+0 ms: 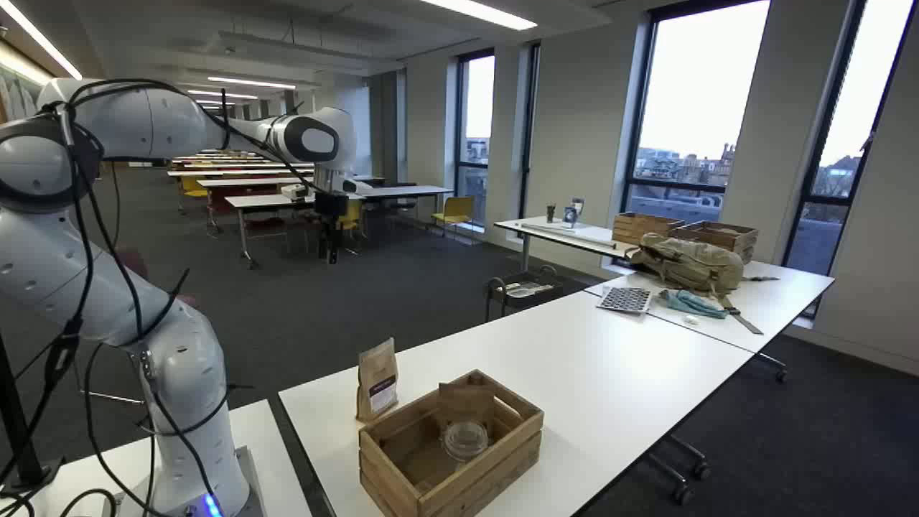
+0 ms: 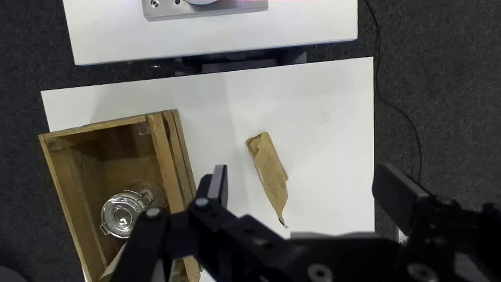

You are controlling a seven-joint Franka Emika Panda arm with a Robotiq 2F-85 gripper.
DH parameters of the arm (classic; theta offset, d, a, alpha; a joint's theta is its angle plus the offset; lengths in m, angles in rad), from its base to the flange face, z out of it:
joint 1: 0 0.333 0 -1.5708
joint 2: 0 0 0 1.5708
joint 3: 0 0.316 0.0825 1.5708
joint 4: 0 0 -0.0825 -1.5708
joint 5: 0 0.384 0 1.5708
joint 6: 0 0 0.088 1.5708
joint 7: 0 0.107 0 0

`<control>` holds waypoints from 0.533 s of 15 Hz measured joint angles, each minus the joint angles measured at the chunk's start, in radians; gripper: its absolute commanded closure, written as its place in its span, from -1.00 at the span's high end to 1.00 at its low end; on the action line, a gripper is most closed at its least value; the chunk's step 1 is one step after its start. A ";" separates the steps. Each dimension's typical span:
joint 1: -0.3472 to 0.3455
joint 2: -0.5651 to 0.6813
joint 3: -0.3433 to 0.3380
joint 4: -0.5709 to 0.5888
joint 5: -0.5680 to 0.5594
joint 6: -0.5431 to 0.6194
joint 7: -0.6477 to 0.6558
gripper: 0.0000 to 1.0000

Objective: Remove the packet from the box

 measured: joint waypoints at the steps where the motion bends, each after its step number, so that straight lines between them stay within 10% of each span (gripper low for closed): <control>1: 0.000 0.000 0.000 0.000 0.000 0.000 0.000 1.00; 8: -0.031 0.062 -0.014 0.006 0.001 0.085 0.071 1.00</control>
